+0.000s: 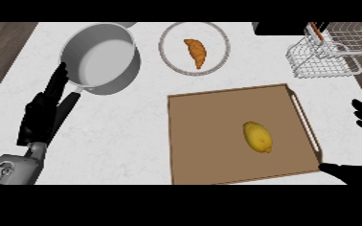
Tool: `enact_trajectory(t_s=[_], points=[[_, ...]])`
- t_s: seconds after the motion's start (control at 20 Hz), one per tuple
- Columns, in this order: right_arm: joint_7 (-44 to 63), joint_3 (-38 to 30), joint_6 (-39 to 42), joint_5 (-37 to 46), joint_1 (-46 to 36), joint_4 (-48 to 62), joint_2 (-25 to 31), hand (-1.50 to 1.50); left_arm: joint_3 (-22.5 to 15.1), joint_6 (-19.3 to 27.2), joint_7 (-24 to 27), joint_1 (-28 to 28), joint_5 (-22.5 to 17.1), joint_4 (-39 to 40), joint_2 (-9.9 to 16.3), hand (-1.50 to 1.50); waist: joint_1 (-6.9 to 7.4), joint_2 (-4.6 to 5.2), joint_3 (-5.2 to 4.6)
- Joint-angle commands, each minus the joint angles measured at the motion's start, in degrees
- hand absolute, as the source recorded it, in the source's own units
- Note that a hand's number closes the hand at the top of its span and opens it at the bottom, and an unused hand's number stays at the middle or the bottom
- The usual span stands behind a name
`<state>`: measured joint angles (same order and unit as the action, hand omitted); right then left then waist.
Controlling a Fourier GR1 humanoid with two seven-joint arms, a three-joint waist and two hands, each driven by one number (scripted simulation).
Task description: Pick the lemon from the tray and place it in the tiered basket
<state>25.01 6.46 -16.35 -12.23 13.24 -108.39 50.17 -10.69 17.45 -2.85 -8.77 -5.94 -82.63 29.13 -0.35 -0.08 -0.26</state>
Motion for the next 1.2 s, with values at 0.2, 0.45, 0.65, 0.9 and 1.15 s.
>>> enact_trajectory(t_s=[0.2,0.45,0.65,0.9,1.15], points=[[26.7,4.0,7.0,0.1,-14.4,-6.8,6.8,-1.5,0.8,-0.9,2.9,-2.1,1.6,5.3,-2.7,0.0,1.03,0.31,0.15],[34.5,10.1,10.5,1.8,-24.9,1.7,0.2,-1.5,1.0,-1.9,2.0,-0.7,2.3,2.2,-3.1,0.0,1.68,0.31,0.21],[40.7,11.4,11.2,2.2,-24.1,-1.9,-2.5,-1.5,1.9,-0.9,-3.5,-1.4,4.0,-2.7,-2.4,0.0,0.73,0.0,0.24],[44.3,15.8,14.0,5.2,-31.4,6.3,-6.5,-1.5,2.2,-2.0,-2.4,-3.9,4.7,1.2,-4.3,0.0,0.93,0.19,0.22],[42.8,18.9,13.0,10.9,-28.5,6.5,-10.8,-1.5,2.5,-2.3,1.9,-0.5,6.1,2.6,-6.7,0.0,0.42,0.1,0.23]])
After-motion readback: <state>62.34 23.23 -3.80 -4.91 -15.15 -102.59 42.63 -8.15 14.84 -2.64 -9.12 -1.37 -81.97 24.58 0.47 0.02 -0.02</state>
